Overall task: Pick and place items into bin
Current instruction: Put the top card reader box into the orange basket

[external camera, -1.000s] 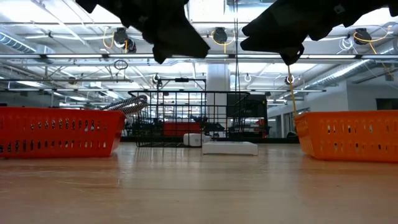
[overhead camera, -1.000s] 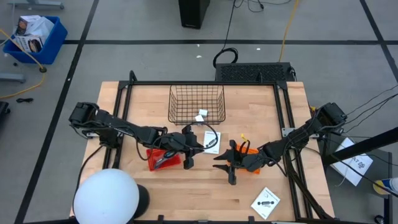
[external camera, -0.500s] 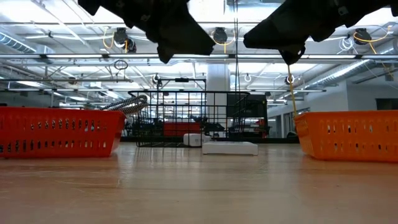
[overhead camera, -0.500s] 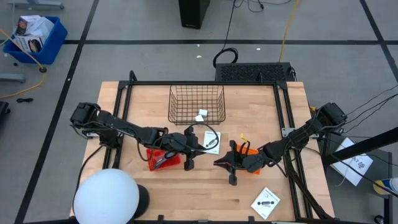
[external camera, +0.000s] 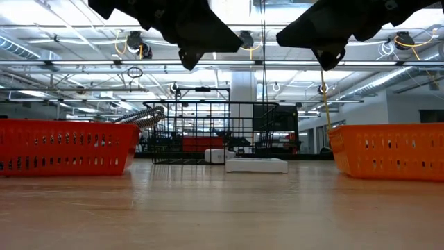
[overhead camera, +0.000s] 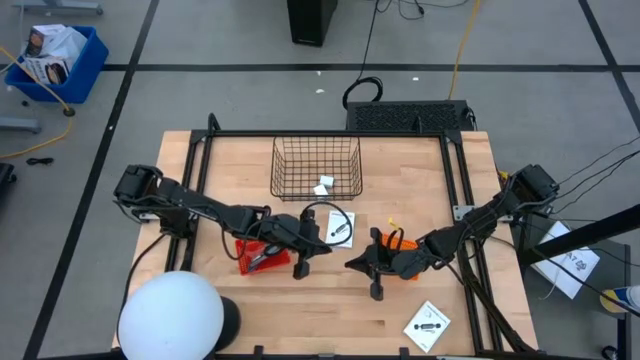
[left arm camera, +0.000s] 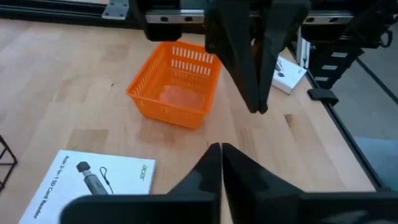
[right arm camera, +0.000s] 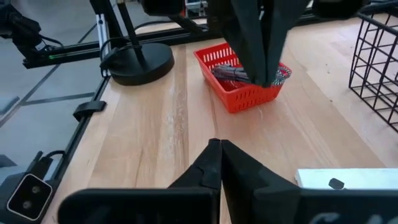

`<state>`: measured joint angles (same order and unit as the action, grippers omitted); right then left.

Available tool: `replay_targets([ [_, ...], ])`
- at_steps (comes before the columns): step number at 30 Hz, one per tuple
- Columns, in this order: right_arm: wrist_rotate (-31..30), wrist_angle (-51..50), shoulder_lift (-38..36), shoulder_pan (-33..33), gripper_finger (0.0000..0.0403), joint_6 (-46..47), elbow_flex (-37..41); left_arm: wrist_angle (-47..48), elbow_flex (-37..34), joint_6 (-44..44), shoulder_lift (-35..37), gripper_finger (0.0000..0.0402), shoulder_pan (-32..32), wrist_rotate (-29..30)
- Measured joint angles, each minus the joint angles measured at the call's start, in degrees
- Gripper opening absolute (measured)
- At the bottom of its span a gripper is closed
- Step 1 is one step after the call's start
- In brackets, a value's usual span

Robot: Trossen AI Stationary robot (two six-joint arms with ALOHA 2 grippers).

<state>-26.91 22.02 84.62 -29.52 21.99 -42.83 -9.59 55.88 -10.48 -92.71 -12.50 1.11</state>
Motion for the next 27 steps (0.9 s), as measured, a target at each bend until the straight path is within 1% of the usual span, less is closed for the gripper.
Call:
replay_targets([
  [1,-0.01,-0.03,-0.03,0.0,0.0001,-0.01,0.0,-0.1,0.0,-0.04,0.0,0.0008,-0.01,-0.01],
  [7,-0.43,-3.03,-0.97,-0.57,0.0,2.34,0.0,-0.14,0.0,-1.19,0.0,0.0012,-0.04,-0.03],
  [11,-2.94,-4.8,-1.65,-0.97,0.0,2.91,0.0,-0.14,0.0,-0.72,0.0,0.0004,-0.04,0.33],
  [16,-3.8,-5.64,-1.75,-0.98,0.0,3.2,0.0,-0.29,0.0,-0.75,0.0,0.002,-0.04,0.7],
  [20,-8.57,-7.82,-1.75,-0.86,0.0,4.96,0.0,-0.58,0.0,-0.5,0.0,0.0018,-0.04,1.12],
  [22,-9.28,-7.74,-1.73,0.04,0.0,4.88,0.0,-0.56,0.0,-0.02,0.0,0.0009,-0.04,3.12],
  [24,-9.19,-7.78,-1.73,1.27,0.0,4.91,-0.02,-0.58,0.0,0.31,0.0,0.0004,-0.01,6.46],
  [27,-10.25,-8.81,-1.72,2.47,0.0,4.81,-0.02,-0.46,0.0,-0.17,0.0,0.0011,-0.01,11.11],
])
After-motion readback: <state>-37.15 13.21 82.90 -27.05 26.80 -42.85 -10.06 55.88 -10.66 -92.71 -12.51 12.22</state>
